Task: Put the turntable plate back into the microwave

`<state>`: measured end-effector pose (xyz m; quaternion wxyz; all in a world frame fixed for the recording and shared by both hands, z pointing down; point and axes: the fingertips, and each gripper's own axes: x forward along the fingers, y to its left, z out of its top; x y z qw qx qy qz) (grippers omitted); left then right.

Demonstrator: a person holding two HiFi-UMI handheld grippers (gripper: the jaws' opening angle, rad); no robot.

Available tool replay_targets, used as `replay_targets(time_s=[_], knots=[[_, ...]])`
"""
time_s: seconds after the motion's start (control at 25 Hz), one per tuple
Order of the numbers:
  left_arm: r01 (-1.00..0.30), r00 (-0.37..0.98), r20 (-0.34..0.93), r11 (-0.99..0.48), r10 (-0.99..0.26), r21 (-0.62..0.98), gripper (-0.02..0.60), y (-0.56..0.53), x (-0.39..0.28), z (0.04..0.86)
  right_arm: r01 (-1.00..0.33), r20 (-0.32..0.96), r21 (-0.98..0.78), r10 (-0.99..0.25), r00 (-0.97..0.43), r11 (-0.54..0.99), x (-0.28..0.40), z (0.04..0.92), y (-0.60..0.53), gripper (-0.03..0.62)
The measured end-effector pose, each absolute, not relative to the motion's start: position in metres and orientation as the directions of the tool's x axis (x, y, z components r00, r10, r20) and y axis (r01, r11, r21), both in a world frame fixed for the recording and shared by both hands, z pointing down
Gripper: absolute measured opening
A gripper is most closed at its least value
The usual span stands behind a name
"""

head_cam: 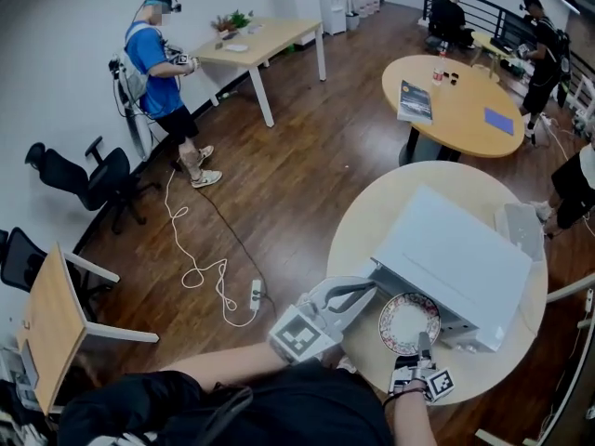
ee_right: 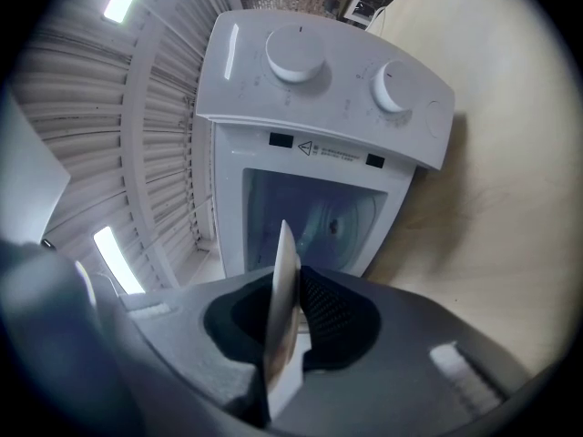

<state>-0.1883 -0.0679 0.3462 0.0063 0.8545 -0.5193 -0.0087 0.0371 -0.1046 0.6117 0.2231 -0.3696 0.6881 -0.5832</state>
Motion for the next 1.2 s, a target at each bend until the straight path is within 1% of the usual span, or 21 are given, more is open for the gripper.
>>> replay_targets(time_s=[0.08,0.12,0.16,0.24,0.32,0.36,0.52,0.6,0.68,0.72,0.8,0.84,1.2], knots=[[-0.885,0.447,-0.069,-0.452,-0.892,0.114,0.005,-0.060,-0.192,0.328,-0.249,0.023,-0.950,-0.754,-0.656,0.189,0.032,0.599,-0.104,0.034],[-0.885,0.440,-0.059,-0.444,-0.896,0.141,0.005,-0.058,-0.197,0.323,-0.249,0.002,-0.943,-0.748,-0.664,0.220,0.024,0.593,-0.105,0.034],[-0.890,0.435,-0.031,-0.435,-0.900,0.136,0.005,-0.058,-0.203,0.322,-0.255,0.011,-0.944,-0.748,-0.664,0.212,0.015,0.590,-0.107,0.034],[-0.902,0.430,0.031,-0.429,-0.902,0.042,0.005,-0.063,-0.215,0.332,-0.266,0.101,-0.959,-0.758,-0.644,0.098,0.001,0.594,-0.112,0.034],[-0.898,0.434,0.053,-0.437,-0.899,-0.052,0.005,-0.069,-0.218,0.345,-0.254,0.181,-0.967,-0.761,-0.623,-0.022,0.000,0.600,-0.115,0.034],[-0.896,0.436,0.055,-0.439,-0.898,-0.062,0.005,-0.071,-0.216,0.349,-0.246,0.193,-0.968,-0.762,-0.618,-0.045,0.001,0.600,-0.116,0.034],[-0.892,0.447,0.057,-0.449,-0.893,-0.049,0.005,-0.073,-0.211,0.348,-0.246,0.187,-0.968,-0.768,-0.612,-0.040,0.003,0.597,-0.117,0.034],[-0.887,0.457,0.063,-0.460,-0.887,-0.045,0.004,-0.072,-0.212,0.344,-0.276,0.194,-0.961,-0.771,-0.607,-0.024,0.003,0.596,-0.116,0.034],[-0.888,0.455,0.073,-0.458,-0.888,-0.043,0.005,-0.070,-0.219,0.342,-0.311,0.230,-0.949,-0.763,-0.603,-0.040,-0.003,0.601,-0.113,0.034],[-0.890,0.449,0.075,-0.453,-0.890,-0.045,0.005,-0.071,-0.223,0.342,-0.291,0.221,-0.956,-0.761,-0.609,-0.045,-0.010,0.601,-0.116,0.034],[-0.895,0.439,0.076,-0.443,-0.895,-0.044,0.004,-0.075,-0.227,0.347,-0.218,0.165,-0.975,-0.763,-0.626,-0.032,-0.023,0.596,-0.127,0.034],[-0.896,0.439,0.077,-0.443,-0.895,-0.040,0.005,-0.077,-0.226,0.352,-0.207,0.155,-0.978,-0.764,-0.627,-0.029,-0.024,0.595,-0.130,0.034],[-0.886,0.459,0.093,-0.463,-0.884,-0.029,0.005,-0.086,-0.221,0.358,-0.224,0.165,-0.974,-0.767,-0.620,-0.028,-0.021,0.599,-0.139,0.034]])
